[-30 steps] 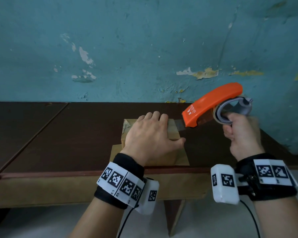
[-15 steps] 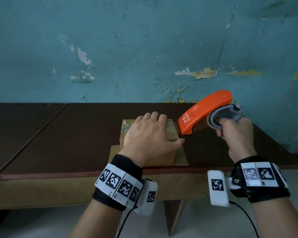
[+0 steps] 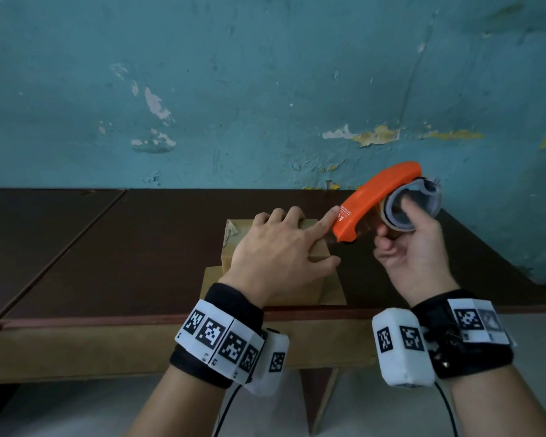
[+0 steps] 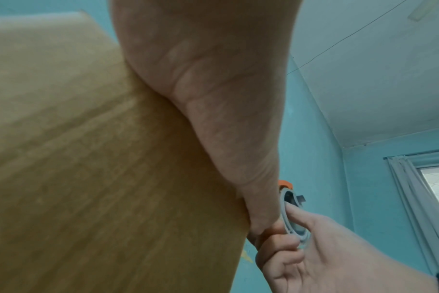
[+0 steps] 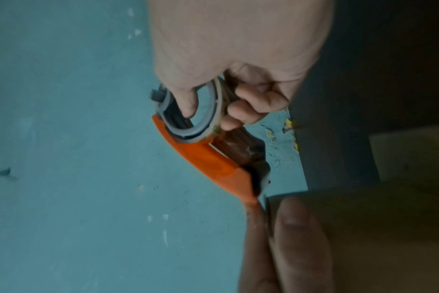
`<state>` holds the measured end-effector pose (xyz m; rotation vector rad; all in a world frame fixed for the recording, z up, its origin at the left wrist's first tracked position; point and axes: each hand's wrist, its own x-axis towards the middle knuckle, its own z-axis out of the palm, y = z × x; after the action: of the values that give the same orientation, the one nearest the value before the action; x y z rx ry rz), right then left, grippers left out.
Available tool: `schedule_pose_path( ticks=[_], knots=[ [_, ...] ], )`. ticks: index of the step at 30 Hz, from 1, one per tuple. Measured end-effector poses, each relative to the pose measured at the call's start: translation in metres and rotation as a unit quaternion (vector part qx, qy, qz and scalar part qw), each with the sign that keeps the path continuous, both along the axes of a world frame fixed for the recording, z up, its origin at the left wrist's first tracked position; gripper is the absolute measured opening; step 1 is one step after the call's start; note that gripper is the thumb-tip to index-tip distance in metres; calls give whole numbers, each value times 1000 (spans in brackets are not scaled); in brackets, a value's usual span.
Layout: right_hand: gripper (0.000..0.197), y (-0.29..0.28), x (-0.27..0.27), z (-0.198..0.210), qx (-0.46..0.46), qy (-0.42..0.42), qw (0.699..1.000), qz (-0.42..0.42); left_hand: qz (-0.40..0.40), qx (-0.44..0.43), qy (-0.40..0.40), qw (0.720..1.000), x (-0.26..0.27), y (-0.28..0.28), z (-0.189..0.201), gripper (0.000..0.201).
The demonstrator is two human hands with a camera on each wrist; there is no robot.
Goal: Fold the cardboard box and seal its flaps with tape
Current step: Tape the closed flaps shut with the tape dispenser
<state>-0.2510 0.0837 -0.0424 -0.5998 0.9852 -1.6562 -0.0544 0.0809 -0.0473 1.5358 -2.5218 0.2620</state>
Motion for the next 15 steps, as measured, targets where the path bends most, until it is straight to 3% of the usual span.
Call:
schedule_pose_path(
  ticks=[4, 10, 15],
  knots=[
    [29, -2, 3, -5, 28, -61, 996, 53, -3, -11, -7, 1000, 1, 1, 0, 80],
    [25, -6, 1, -9, 33, 44, 998, -22, 11, -23, 23, 999, 0, 0, -4, 92],
    [24, -9, -7, -3, 4, 27, 999, -34, 40, -21, 36, 998, -2, 2, -3, 92]
  ],
)
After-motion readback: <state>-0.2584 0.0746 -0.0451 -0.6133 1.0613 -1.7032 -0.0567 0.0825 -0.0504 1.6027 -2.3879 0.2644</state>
